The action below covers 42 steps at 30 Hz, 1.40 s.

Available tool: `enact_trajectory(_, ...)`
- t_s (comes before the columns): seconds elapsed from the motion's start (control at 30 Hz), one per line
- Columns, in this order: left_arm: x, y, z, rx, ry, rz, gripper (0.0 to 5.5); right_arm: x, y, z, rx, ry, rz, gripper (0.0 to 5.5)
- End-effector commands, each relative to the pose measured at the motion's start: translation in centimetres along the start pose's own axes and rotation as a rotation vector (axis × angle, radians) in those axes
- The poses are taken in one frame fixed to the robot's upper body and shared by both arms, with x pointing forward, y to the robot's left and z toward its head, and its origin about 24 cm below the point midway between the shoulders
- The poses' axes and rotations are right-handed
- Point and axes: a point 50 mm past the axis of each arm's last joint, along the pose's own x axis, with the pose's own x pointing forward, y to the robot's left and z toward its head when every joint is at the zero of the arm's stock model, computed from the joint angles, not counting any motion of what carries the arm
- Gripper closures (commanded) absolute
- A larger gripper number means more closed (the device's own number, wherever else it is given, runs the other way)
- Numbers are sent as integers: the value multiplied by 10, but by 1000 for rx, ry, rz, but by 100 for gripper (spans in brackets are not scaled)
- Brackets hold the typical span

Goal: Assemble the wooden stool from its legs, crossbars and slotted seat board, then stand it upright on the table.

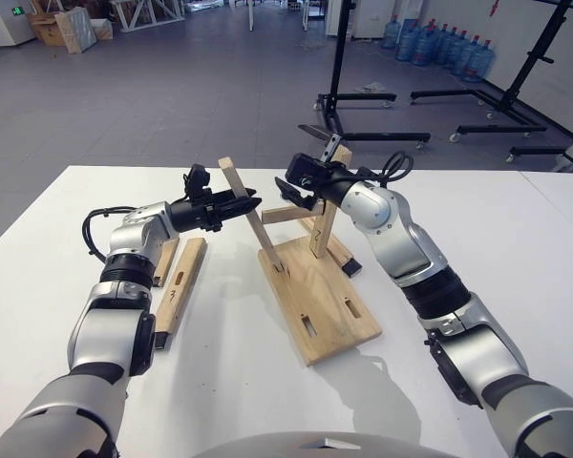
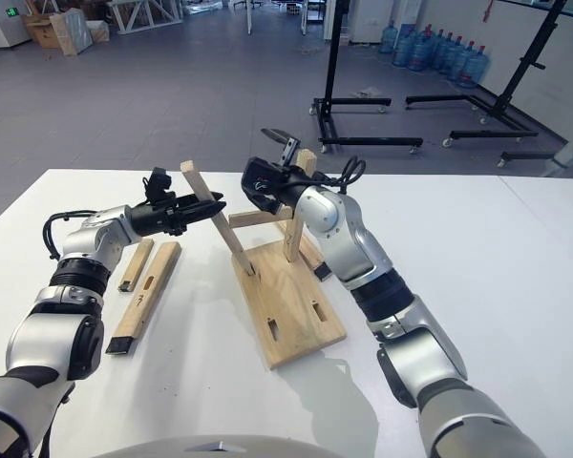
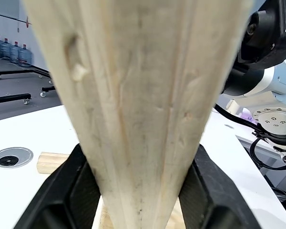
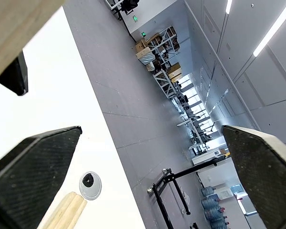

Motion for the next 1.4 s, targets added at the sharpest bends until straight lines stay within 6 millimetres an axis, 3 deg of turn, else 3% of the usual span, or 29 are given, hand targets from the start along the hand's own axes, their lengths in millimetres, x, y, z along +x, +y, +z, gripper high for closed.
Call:
enact_trajectory(0.03,3,-2,-16,-16,119,-13,349,-1,1,-3,6,12,7,10)
enact_trajectory(0.53,6,4,-22,48,278,34,349,-2,1,-7,19,27,1,10)
enact_trajectory(0.63,9,3,-19,29,243,19,349,-2,0,-8,15,35,-5,10)
enact_trajectory(0.83,8,2,-16,32,211,10,349,-2,-14,-21,-92,123,-101,10)
enact_trajectory(0.93,9,1,-15,36,208,3,349,-3,-8,-28,-158,151,-92,10)
enact_trajectory(1.0,9,1,-16,39,211,-3,349,-4,7,-33,-163,159,-47,10)
enact_trajectory(1.2,17,-3,-25,66,279,-14,349,-12,96,-68,-185,249,133,10)
enact_trajectory(1.4,24,-8,-37,75,314,-34,349,-22,130,-93,-270,295,173,10)
